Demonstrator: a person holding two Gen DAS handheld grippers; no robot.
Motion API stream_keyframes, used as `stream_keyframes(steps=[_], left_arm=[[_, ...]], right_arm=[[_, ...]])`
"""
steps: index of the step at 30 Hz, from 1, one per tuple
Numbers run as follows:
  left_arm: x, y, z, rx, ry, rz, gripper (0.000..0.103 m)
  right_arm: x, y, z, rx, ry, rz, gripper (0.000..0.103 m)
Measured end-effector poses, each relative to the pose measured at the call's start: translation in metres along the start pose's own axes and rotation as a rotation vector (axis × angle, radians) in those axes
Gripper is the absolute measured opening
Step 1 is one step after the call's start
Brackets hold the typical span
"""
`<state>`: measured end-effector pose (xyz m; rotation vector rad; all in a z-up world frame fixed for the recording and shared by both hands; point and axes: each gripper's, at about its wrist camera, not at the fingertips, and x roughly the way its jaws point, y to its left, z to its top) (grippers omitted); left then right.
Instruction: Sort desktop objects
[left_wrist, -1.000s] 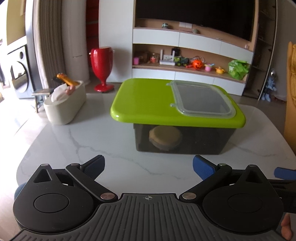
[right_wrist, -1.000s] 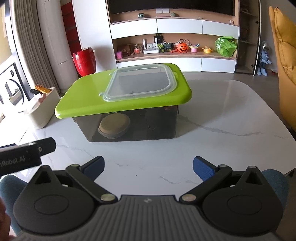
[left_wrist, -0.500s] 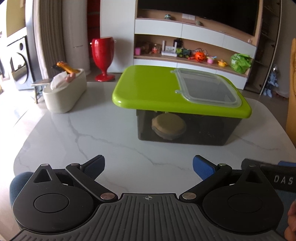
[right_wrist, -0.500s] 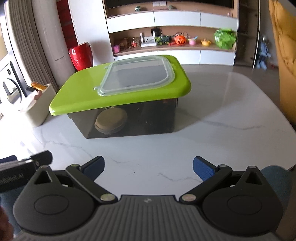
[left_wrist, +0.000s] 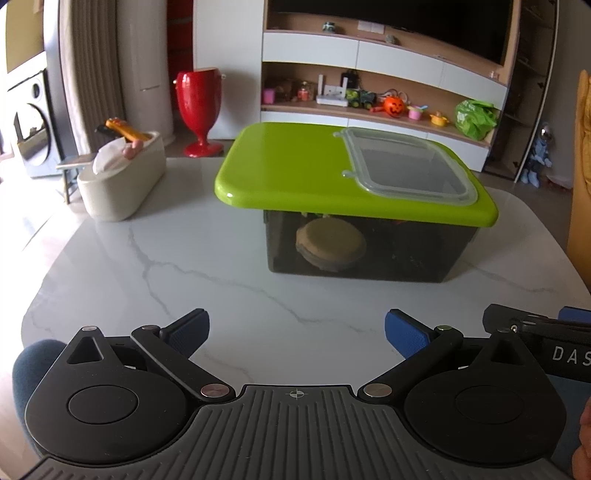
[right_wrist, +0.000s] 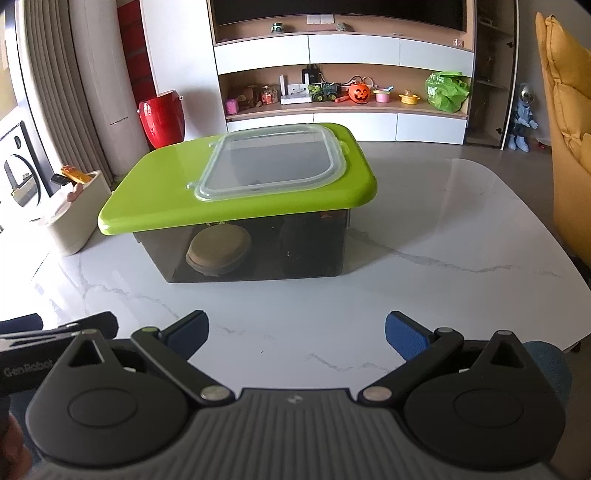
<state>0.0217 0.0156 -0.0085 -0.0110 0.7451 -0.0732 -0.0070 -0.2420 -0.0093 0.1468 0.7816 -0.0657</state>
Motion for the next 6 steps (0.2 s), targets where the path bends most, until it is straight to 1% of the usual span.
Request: stream_keyframes(steps=[6], left_arm=[[-0.0028, -0.0006, 0.0, 0.003, -0.022, 0.004, 0.103]], right_arm=[[-0.0012, 0.0022, -0.0023, 0.0, 0.005, 0.008, 0.103]])
